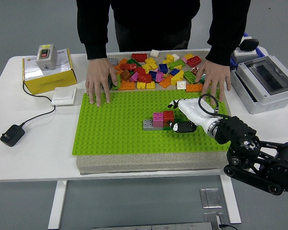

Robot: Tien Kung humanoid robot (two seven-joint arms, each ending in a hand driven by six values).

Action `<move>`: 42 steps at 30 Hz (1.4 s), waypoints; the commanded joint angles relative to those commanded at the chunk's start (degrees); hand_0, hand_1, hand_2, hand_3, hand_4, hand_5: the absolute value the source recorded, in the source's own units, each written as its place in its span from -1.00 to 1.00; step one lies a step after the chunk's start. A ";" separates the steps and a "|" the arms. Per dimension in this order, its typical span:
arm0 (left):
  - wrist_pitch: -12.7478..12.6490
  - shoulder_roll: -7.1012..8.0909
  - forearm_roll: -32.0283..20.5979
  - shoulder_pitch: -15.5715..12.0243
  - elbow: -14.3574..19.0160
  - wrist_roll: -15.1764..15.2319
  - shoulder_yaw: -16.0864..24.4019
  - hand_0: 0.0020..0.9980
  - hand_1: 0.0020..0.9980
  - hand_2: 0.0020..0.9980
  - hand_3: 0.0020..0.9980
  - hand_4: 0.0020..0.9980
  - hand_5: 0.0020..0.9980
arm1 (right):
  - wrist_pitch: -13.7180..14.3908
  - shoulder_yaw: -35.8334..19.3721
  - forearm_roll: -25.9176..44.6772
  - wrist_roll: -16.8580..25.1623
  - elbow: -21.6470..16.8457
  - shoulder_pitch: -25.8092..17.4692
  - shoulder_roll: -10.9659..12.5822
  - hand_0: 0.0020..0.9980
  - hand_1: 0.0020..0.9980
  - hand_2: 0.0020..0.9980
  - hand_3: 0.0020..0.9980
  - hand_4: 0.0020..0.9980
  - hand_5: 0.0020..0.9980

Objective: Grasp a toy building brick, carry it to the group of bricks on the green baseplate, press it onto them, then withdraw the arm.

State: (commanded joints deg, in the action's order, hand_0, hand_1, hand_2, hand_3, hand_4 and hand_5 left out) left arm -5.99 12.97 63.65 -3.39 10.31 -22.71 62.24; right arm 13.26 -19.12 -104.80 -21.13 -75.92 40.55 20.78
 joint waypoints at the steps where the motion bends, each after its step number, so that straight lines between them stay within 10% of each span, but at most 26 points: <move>1: -0.02 0.00 0.01 -0.01 0.00 0.02 0.02 0.38 0.30 -0.05 0.30 -0.82 0.32 | 0.00 -0.31 -0.18 -0.18 -0.48 -0.04 0.26 -0.68 -0.63 0.47 0.57 0.28 0.05; 15: -0.14 -0.05 -0.18 -0.02 0.00 0.18 0.08 0.38 0.30 -0.06 0.30 -0.83 0.32 | -0.49 -1.31 -1.73 -0.93 -6.71 -0.84 3.94 -0.68 -0.63 0.47 0.56 0.24 0.02; 16: -0.14 -0.05 -0.16 -0.02 0.00 0.18 0.12 0.38 0.30 -0.06 0.30 -0.82 0.32 | -0.55 -1.25 -1.79 -0.96 -7.09 -0.97 4.08 -0.69 -0.63 0.48 0.49 -0.11 -0.14; 21: -0.16 -0.05 -0.16 -0.02 0.00 0.19 0.18 0.38 0.30 -0.06 0.30 -0.82 0.32 | -0.66 -0.71 -1.87 -0.93 -8.36 -1.43 4.30 -0.69 -0.63 0.48 0.49 -0.11 -0.14; 29: -0.25 0.00 -0.39 -0.05 0.00 0.28 0.17 0.38 0.30 -0.07 0.30 -0.82 0.33 | -0.70 0.37 -1.44 -0.68 -7.86 -1.31 3.67 -0.69 -0.63 0.48 0.39 -0.56 -0.09; 42: -0.33 -0.01 -0.90 -0.16 0.00 0.50 0.12 0.38 0.30 -0.07 0.30 -0.82 0.33 | -0.72 0.16 -0.64 -0.19 -6.28 -1.35 3.14 -0.69 -0.63 0.47 0.39 -0.60 -0.08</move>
State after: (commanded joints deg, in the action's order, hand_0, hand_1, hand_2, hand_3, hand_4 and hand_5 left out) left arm -6.32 12.96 62.76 -3.55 10.31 -22.21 62.36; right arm 12.54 -18.96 -105.44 -21.32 -82.20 39.20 23.91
